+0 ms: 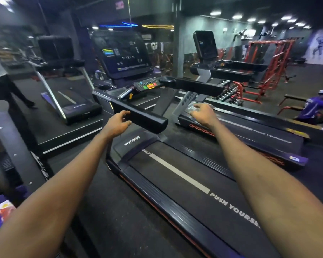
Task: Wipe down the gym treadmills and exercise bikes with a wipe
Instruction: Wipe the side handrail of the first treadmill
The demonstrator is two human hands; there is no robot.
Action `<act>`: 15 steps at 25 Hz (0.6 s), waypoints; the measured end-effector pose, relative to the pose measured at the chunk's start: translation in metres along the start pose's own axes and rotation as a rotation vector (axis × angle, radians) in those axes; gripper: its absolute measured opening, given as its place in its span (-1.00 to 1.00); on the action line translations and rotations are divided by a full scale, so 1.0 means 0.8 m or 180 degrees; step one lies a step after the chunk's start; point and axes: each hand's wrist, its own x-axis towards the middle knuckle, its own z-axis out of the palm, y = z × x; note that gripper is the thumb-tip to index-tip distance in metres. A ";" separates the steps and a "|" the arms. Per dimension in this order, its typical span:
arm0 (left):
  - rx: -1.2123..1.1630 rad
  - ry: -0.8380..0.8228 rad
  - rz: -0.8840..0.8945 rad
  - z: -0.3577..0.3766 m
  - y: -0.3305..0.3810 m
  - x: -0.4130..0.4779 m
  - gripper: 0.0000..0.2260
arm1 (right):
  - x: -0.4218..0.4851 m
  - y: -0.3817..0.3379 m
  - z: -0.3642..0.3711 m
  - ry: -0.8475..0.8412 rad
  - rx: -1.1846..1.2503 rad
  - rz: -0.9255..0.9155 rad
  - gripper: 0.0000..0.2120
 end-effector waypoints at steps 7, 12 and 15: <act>0.0202 0.0358 -0.0374 0.055 0.008 0.066 -0.61 | 0.142 0.027 0.039 -0.0449 -0.0013 -0.0454 -0.55; 0.0201 0.0289 -0.0515 0.092 -0.012 0.117 -0.63 | 0.222 0.020 0.102 -0.0756 0.0149 -0.0711 -0.56; 0.0148 0.0262 -0.0599 0.120 -0.041 0.165 -0.62 | 0.271 0.018 0.144 -0.1025 0.0122 -0.0941 -0.60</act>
